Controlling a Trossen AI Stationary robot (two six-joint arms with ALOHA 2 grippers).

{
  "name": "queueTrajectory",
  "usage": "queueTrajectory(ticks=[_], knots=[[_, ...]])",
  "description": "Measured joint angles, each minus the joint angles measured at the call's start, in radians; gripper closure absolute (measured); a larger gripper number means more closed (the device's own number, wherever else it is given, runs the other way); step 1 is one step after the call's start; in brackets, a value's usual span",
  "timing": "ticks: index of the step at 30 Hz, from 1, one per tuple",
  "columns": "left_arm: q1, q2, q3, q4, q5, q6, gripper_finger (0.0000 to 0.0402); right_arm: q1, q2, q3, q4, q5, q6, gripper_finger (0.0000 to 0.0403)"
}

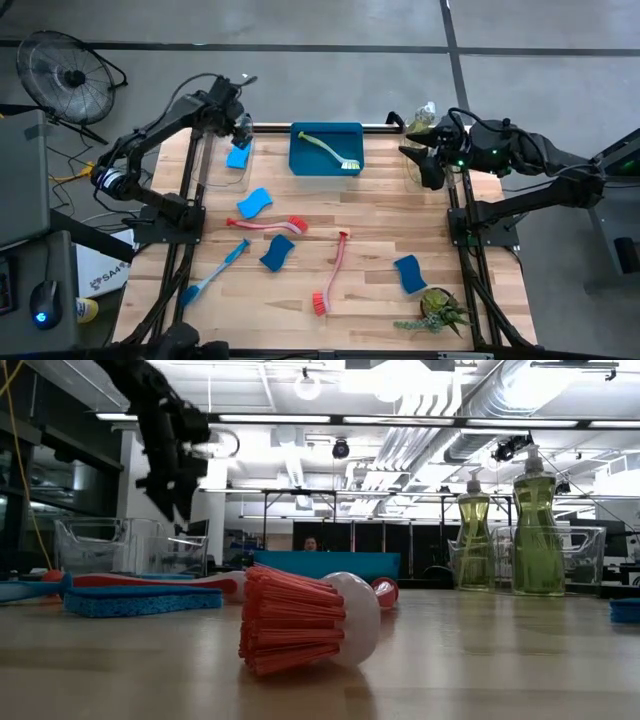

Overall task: Pick & Place Kitchen Sink Supplies
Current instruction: Put the bottom right blue sponge into the left transparent bin

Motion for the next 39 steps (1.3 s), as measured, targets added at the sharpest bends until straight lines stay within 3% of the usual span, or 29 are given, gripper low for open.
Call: queueTrajectory(ticks=[8, 17, 21, 27, 39], knots=[[-0.001, -0.106, 0.153, -0.063, 0.041, 0.105, 0.0132, 0.0, -0.002, 0.0, -0.038, 0.004, 0.077, 0.0213], [-0.036, -0.271, 0.171, -0.047, 0.264, 0.158, 0.0144, 0.0, -0.007, 0.0, -0.113, -0.014, 0.197, 0.0219], [-0.131, -0.318, 0.171, -0.017, 0.336, 0.16, 0.0147, 0.006, 0.0, 0.0, -0.146, -0.042, 0.259, 0.0218], [-0.365, -0.341, 0.171, 0.032, 0.332, 0.135, 0.0147, 0.083, 0.043, 0.0, -0.183, -0.039, 0.353, 0.0219], [-0.726, -0.366, 0.156, 0.08, 0.15, 0.124, 0.0147, 0.272, 0.206, 0.0, -0.281, 0.03, 0.646, 0.0218]])
